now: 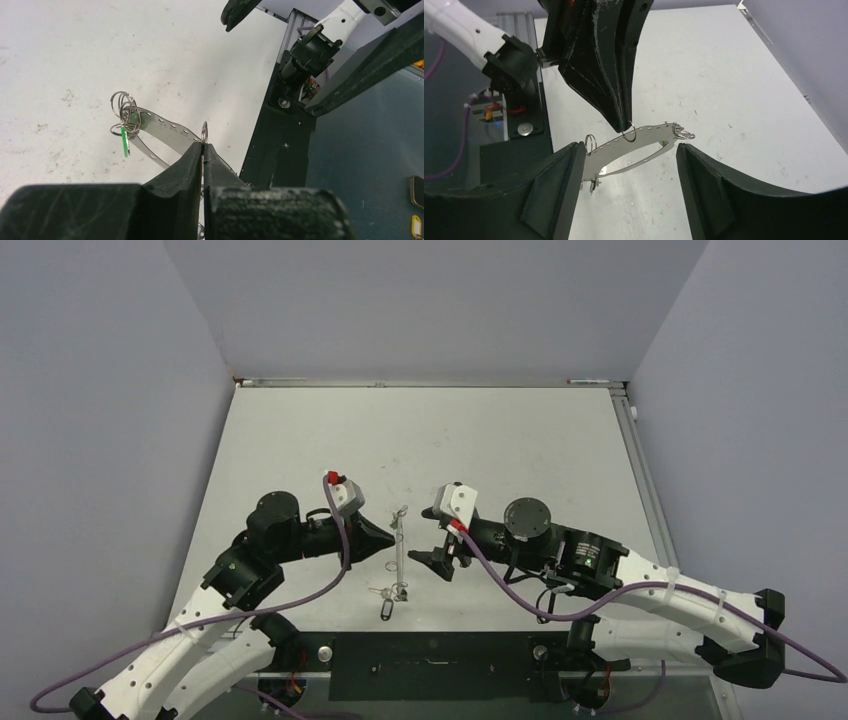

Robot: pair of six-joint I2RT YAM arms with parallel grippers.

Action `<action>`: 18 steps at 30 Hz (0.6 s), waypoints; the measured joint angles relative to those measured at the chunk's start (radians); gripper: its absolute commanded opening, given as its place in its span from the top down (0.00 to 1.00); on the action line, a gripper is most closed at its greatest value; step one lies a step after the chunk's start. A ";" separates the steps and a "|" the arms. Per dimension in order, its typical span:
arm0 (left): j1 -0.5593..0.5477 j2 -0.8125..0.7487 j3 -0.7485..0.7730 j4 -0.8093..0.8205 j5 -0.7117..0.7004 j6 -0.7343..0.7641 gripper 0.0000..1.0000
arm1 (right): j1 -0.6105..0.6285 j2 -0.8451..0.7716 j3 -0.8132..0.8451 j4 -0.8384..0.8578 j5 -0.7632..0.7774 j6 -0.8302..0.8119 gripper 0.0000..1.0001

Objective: Put the keys on the keyring

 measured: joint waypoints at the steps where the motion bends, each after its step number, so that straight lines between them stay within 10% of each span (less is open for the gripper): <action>1: -0.007 0.007 0.006 -0.014 -0.006 0.004 1.00 | -0.001 0.011 0.021 -0.036 -0.007 -0.024 0.31; 18: -0.153 0.119 0.339 -0.484 -0.393 0.108 1.00 | -0.085 0.078 -0.087 -0.050 -0.226 -0.208 0.34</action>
